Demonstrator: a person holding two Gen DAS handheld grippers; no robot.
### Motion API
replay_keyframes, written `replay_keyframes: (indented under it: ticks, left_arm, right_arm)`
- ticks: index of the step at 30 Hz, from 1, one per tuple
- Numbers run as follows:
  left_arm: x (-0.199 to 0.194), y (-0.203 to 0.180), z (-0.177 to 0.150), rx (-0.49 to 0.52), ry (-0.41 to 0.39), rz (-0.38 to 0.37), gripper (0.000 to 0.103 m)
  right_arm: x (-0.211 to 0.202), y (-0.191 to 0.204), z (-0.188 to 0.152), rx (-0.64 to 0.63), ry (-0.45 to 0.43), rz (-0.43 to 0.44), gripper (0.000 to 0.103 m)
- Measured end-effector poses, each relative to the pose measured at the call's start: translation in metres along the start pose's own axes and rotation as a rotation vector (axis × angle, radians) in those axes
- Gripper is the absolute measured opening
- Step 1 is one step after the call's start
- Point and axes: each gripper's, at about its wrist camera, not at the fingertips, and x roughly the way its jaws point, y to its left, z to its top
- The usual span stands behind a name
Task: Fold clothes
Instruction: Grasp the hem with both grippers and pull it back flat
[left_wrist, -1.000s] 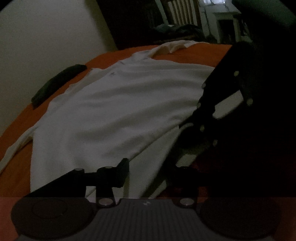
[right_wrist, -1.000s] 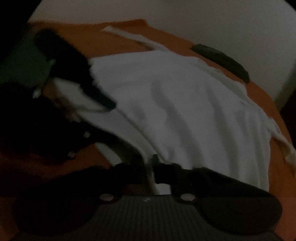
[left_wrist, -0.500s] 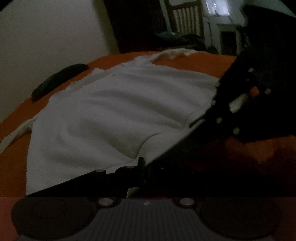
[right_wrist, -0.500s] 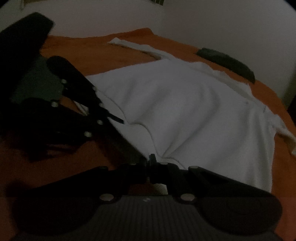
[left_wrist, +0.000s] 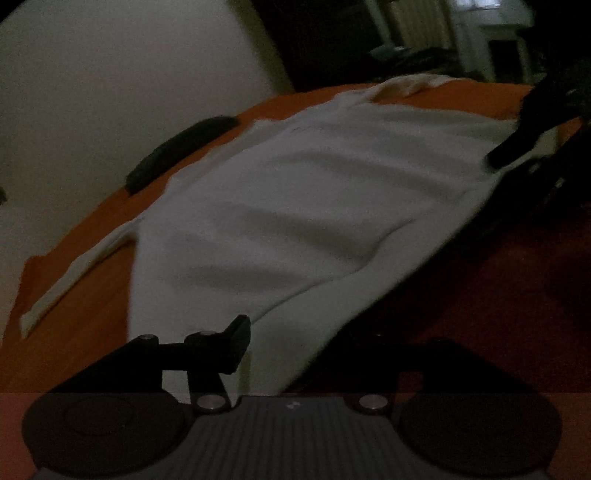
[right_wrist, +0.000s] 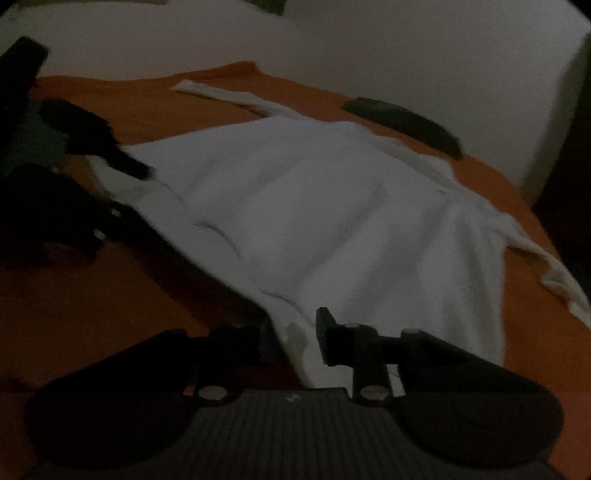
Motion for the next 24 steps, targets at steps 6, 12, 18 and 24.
replay_keyframes:
  ticks: [6, 12, 18, 24]
  left_arm:
    - [0.002, 0.029, -0.012, -0.094, 0.031, 0.105, 0.04]
    - [0.001, 0.054, -0.023, -0.213, 0.063, 0.231, 0.042]
    - [0.0, 0.07, -0.034, -0.327, 0.138, 0.357, 0.049]
    - [-0.006, 0.094, -0.038, -0.428, 0.138, 0.376, 0.056]
  right_arm:
    - [0.002, -0.01, -0.016, 0.005, 0.038, -0.108, 0.028]
    - [-0.003, -0.02, -0.03, 0.005, 0.058, -0.27, 0.027]
    - [-0.003, -0.019, -0.046, -0.047, 0.145, -0.304, 0.03]
    - [-0.019, -0.028, -0.05, -0.011, 0.075, -0.43, 0.031]
